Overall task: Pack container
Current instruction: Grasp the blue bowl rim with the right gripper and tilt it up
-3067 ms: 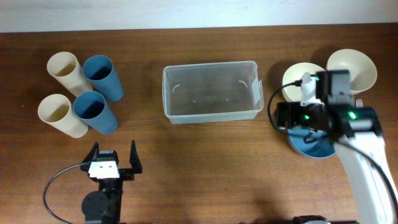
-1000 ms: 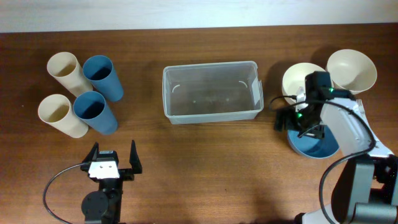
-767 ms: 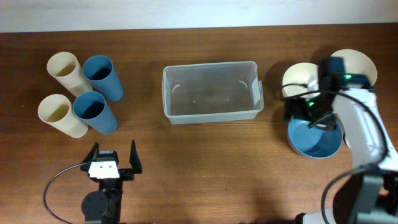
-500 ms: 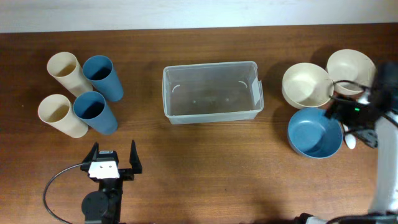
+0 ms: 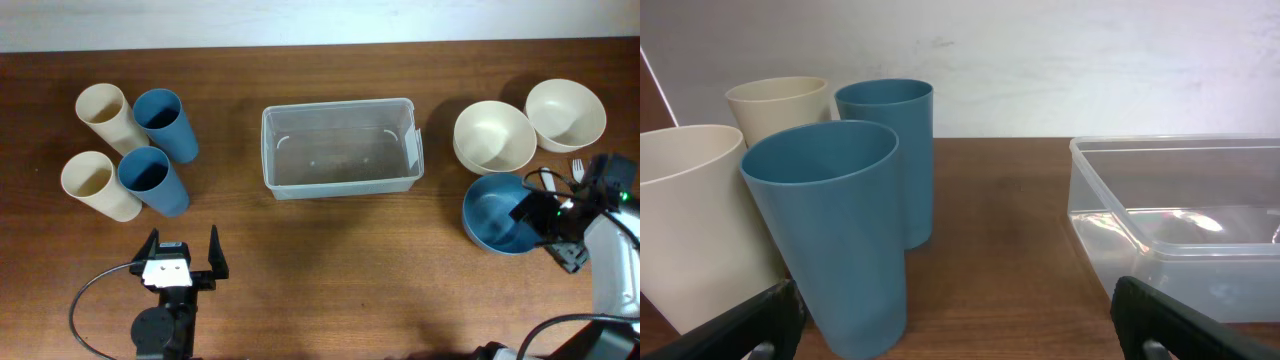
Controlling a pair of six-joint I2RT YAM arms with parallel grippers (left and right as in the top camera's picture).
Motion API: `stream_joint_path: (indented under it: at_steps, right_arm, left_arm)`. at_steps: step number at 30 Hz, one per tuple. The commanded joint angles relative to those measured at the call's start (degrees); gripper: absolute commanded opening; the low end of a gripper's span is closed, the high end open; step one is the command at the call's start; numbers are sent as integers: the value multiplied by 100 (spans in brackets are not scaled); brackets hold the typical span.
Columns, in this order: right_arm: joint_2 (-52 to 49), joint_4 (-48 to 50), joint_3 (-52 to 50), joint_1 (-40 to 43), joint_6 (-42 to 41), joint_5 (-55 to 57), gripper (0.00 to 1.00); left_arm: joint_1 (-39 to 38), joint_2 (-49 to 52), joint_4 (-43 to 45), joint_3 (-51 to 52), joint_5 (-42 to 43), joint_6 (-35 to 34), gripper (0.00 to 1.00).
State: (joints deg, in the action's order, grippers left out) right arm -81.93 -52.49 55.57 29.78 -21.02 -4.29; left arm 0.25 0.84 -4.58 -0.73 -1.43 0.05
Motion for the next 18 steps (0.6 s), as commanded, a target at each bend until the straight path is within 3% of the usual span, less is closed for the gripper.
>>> stream_joint_path:
  at_steps: [1,18]
  right_arm:
    - [2,411,-459,225,-87,-442,99]
    - [-332,1257,-844,249,-48,-708,99]
  left_arm:
    - [24,-55,-17,22,61,87,99]
    - [24,-55,-17,22,61,87,100]
